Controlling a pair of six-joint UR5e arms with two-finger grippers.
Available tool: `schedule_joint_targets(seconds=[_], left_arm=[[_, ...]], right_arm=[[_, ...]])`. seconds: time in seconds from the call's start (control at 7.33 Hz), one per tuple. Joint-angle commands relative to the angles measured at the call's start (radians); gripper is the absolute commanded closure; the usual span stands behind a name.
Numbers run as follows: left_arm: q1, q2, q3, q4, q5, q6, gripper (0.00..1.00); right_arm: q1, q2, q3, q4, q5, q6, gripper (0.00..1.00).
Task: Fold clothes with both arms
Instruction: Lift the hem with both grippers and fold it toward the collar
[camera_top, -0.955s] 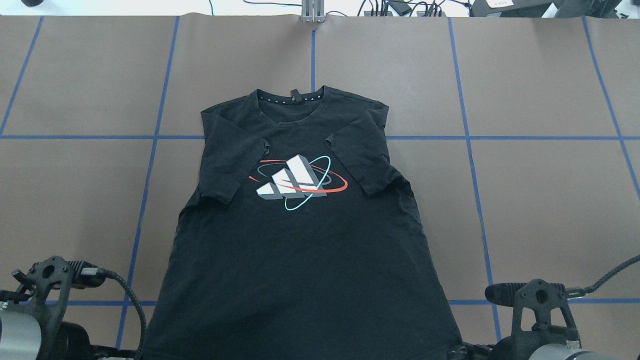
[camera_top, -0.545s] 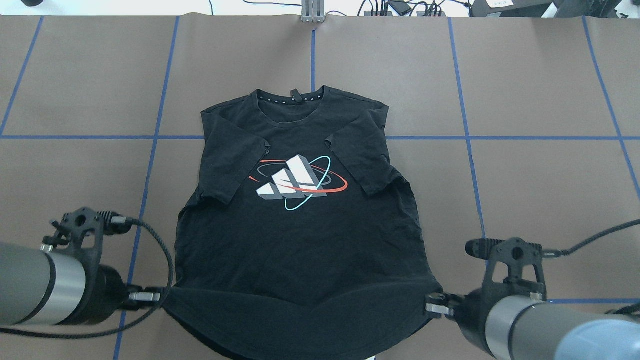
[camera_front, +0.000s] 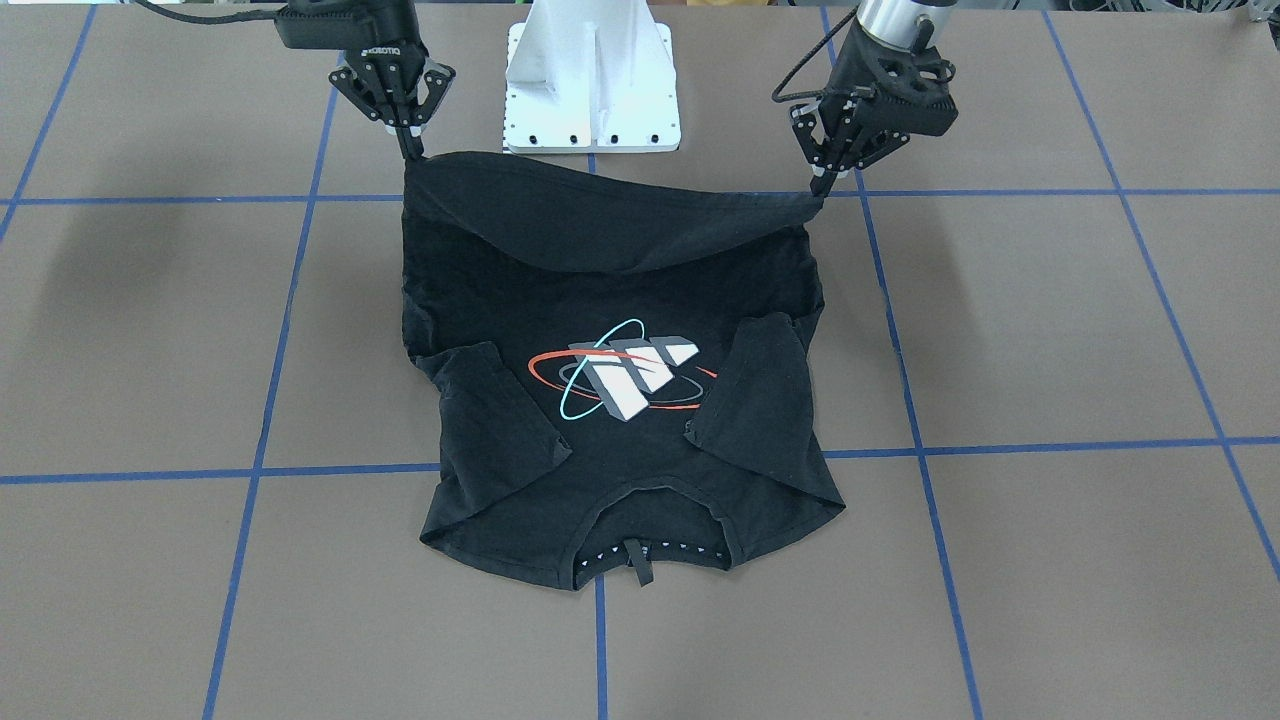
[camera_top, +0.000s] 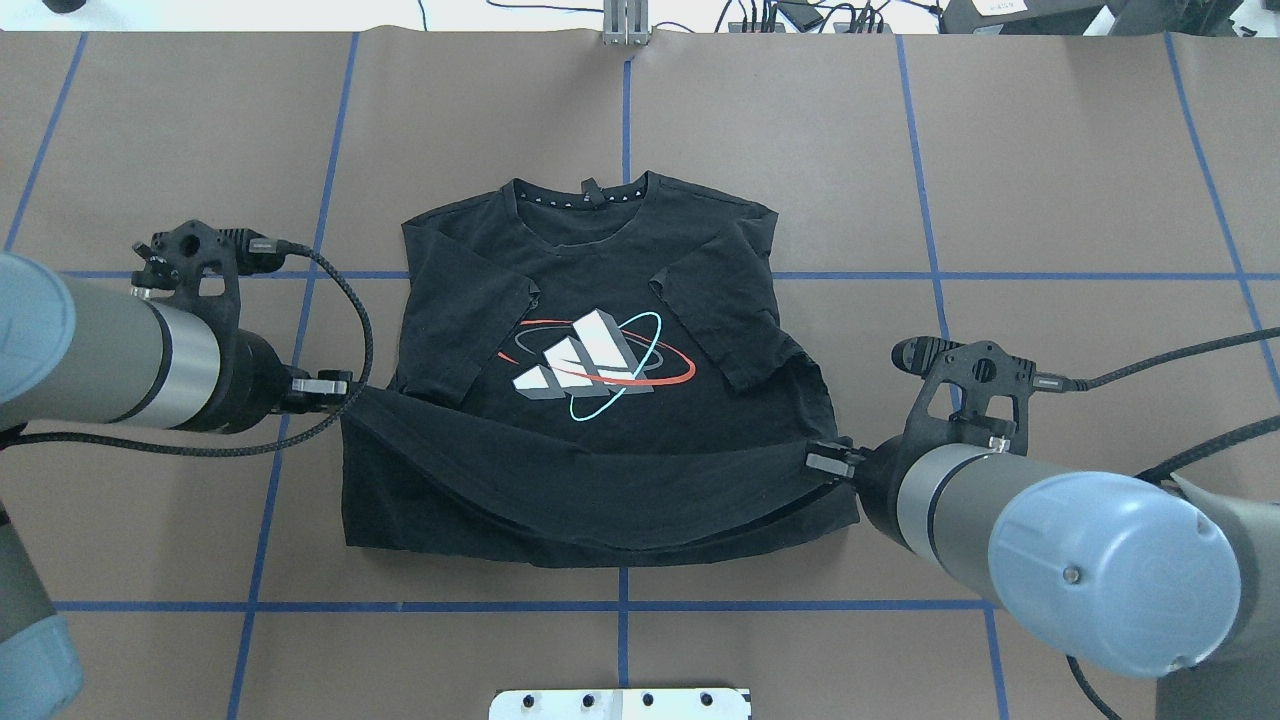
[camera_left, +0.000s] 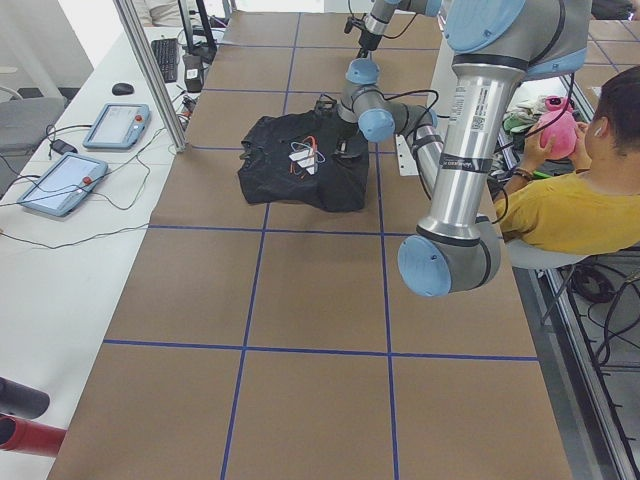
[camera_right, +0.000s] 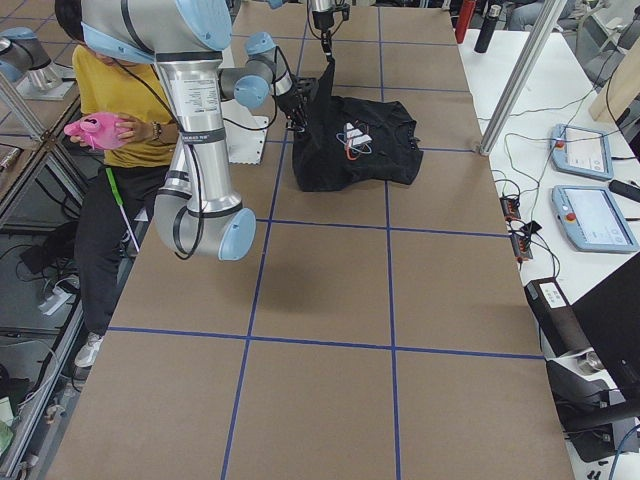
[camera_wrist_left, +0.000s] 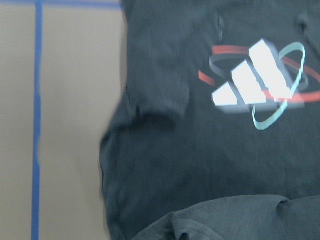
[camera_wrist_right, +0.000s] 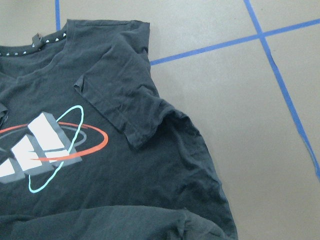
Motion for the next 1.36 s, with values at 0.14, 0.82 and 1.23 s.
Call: schedule_joint_targets(seconds=[0.14,0.82,1.23], left_arm=[[-0.092,-0.101,0.130,-0.003,0.055,0.048,1.00],[-0.149,-0.212,0.285,-0.008,0.071,0.051,1.00],[-0.155,-0.258,0.475,-0.142,0.099,0.113,1.00]], right_arm=[[0.176,0.081,-0.113,0.007,0.072,-0.062,1.00],[0.371,0.288,-0.436,0.013,0.169,-0.147,1.00],[0.419,0.350,-0.637,0.161,0.178,-0.168,1.00]])
